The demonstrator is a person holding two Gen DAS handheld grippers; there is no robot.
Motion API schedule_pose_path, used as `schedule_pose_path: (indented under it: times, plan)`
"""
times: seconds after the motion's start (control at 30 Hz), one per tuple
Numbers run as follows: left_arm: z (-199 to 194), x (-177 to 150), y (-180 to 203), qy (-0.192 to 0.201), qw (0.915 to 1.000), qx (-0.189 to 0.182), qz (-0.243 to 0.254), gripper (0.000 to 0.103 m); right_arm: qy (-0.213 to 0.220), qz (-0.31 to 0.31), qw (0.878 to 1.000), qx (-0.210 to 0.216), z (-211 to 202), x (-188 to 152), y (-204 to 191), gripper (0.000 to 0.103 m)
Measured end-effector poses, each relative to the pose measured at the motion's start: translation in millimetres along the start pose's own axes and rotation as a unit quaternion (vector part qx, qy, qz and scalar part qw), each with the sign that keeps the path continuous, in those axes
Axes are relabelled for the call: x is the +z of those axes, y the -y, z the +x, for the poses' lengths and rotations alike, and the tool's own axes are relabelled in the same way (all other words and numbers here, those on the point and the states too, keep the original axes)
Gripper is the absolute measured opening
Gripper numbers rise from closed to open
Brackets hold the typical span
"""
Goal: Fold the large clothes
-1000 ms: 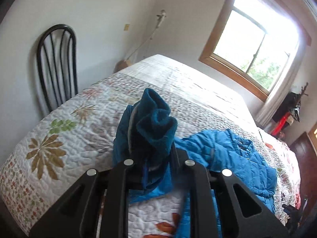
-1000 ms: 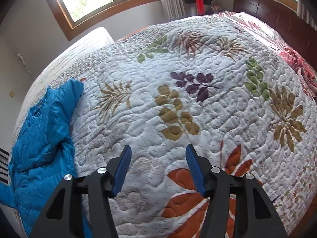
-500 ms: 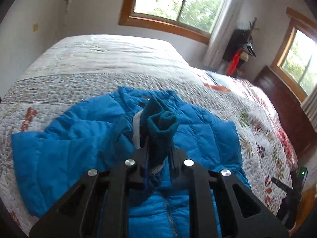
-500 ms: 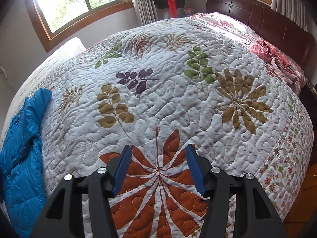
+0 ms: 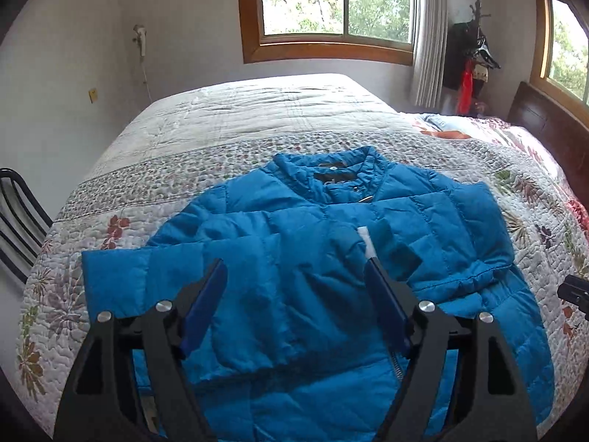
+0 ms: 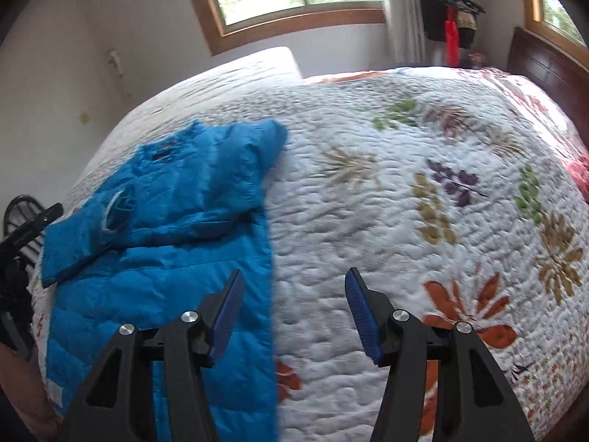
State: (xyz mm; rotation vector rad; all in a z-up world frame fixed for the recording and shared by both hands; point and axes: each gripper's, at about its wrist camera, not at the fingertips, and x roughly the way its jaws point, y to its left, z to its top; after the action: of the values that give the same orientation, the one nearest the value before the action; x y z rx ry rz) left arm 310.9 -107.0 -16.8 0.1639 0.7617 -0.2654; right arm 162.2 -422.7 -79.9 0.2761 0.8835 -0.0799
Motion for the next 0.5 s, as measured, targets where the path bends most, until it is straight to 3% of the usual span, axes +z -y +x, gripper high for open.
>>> schedule_pose_path:
  times: [0.27,0.5]
  plan:
    - [50.7,-21.5,-53.9,-0.074,0.9958,0.023,-0.049,0.074,-0.056,-0.115,0.992,0.008,61.5,29.2,-111.6,0.057]
    - [63.6,-34.6,-58.1,-0.082,0.9956,0.019,-0.041,0.074,-0.101,-0.114,0.988,-0.016,110.9,28.9,-127.4,0.057]
